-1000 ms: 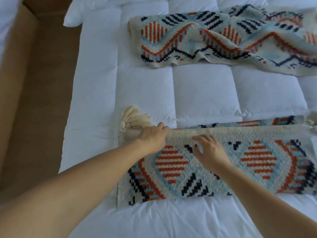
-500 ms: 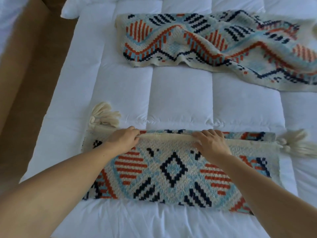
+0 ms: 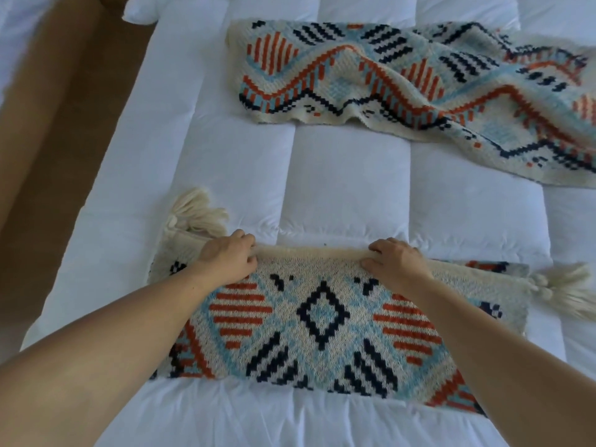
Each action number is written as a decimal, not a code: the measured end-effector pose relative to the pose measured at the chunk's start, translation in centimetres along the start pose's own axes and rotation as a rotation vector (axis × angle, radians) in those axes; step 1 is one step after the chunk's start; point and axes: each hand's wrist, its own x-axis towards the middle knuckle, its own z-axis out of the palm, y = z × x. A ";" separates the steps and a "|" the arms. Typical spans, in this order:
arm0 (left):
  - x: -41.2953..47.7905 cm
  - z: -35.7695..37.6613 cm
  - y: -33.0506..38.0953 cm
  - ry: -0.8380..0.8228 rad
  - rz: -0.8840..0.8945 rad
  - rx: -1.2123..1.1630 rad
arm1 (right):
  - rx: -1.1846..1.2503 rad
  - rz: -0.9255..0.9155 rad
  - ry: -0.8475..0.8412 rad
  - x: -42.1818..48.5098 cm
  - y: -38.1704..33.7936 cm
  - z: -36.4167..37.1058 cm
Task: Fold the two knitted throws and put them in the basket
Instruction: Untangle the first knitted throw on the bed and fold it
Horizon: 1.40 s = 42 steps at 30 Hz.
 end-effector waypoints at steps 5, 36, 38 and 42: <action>0.3 -0.7 -2.3 -0.131 0.006 0.051 | -0.016 0.039 0.083 -1.4 1.8 -0.1; 4.5 -2.2 31.9 -0.094 0.207 -0.144 | -0.108 0.081 0.112 -7.2 23.9 -6.6; 4.6 -2.0 31.9 -0.081 0.173 -0.151 | -0.101 0.037 0.173 -6.4 23.8 -7.9; 4.8 -2.0 32.1 -0.108 0.142 -0.154 | -0.174 0.033 0.162 -4.1 23.3 -9.2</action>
